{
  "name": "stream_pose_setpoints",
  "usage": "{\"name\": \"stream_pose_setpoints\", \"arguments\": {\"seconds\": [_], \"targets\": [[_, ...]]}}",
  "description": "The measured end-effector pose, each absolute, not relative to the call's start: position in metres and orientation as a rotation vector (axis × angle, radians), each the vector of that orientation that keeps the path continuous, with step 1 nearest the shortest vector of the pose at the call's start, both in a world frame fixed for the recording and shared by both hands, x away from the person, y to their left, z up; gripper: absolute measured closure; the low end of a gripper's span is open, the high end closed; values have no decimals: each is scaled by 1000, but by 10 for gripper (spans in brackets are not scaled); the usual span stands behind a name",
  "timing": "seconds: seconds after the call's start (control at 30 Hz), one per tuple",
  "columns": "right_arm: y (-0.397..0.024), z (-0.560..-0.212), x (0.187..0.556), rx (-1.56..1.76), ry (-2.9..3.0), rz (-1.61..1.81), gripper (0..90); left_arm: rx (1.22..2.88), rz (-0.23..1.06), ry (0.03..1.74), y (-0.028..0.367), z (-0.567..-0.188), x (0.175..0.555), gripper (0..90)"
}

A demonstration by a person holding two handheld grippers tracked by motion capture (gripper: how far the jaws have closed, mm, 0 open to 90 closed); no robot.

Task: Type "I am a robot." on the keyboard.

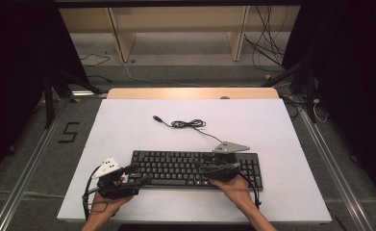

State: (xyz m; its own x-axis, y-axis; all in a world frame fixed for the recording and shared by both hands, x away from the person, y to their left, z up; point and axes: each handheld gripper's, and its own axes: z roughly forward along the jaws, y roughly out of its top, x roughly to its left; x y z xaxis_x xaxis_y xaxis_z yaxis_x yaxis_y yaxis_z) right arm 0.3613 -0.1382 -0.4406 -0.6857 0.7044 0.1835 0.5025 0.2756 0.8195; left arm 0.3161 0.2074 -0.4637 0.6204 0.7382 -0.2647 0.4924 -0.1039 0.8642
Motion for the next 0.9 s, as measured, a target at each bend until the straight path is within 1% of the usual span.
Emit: {"name": "stream_pose_setpoints", "arguments": {"seconds": [0.23,0.27,0.33,0.37,0.47,0.63,0.67,0.9], "targets": [[-131,-443,365,1111,2343,1359,607,1764,287,1023,208,-465,317,270],[-128,-444,366,1106,2353,1359,630,1764,287,1026,208,-465,317,277],[-127,-445,367,1098,2359,1357,642,1767,286,1028,208,-465,317,282],[-124,-446,368,1097,2367,1353,670,1771,288,1029,209,-465,318,295],[-119,-447,371,1088,2382,1351,705,1780,288,1042,209,-466,318,323],[-111,-451,374,1086,2409,1337,773,1780,290,1073,212,-467,319,398],[-111,-451,374,1086,2409,1337,773,1781,293,1081,212,-467,320,398],[-101,-455,378,1085,2429,1321,857,1800,302,1146,217,-471,324,567]]}}
